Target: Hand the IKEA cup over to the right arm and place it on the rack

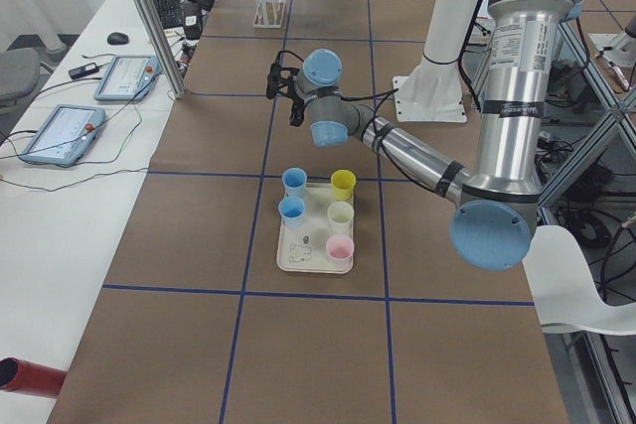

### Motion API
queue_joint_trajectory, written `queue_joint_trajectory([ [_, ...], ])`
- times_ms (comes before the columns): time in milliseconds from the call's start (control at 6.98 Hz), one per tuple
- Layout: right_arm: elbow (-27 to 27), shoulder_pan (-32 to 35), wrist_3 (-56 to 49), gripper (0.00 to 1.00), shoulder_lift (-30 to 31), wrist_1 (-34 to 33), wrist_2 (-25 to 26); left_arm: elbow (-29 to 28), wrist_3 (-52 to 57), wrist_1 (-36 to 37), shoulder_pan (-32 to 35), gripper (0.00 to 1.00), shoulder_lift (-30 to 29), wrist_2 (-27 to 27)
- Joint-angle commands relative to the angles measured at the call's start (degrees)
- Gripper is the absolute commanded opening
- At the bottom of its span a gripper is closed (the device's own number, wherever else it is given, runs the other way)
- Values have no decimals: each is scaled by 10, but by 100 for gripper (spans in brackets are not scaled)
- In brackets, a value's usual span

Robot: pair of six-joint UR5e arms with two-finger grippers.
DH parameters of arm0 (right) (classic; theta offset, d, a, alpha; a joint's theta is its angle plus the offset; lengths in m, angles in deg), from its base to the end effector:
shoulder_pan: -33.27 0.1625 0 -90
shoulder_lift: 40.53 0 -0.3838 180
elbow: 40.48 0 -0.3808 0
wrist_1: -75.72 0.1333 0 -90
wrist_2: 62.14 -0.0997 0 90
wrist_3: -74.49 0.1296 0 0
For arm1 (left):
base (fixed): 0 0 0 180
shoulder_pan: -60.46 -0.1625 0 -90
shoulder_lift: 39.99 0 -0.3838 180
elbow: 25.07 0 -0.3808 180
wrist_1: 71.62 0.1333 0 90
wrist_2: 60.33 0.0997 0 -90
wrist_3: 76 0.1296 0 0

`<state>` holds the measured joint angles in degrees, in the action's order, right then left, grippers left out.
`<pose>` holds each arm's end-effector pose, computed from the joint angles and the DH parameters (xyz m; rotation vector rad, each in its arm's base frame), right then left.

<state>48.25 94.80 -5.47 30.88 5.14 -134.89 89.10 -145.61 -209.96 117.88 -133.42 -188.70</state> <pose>-0.1540 -0.6443 0.4525 0.5100 0.6142 -1.7096 0.2157 -0.4356 0.2972 0.3542 1.3336 -0.0970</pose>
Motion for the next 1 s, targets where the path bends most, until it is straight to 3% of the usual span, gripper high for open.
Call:
queue_joint_trajectory([
  [0, -28, 0, 2, 7, 2, 31, 0, 0, 0, 0, 0, 100, -1, 4],
  [143, -62, 0, 2, 8, 3, 86, 1, 0, 0, 0, 0, 100, -1, 4],
  [286, -68, 0, 0, 8, 2, 100, 1, 0, 0, 0, 0, 100, -1, 4],
  [859, -68, -13, 2, 16, 2, 98, 4, -3, 0, 0, -1, 100, -2, 4],
])
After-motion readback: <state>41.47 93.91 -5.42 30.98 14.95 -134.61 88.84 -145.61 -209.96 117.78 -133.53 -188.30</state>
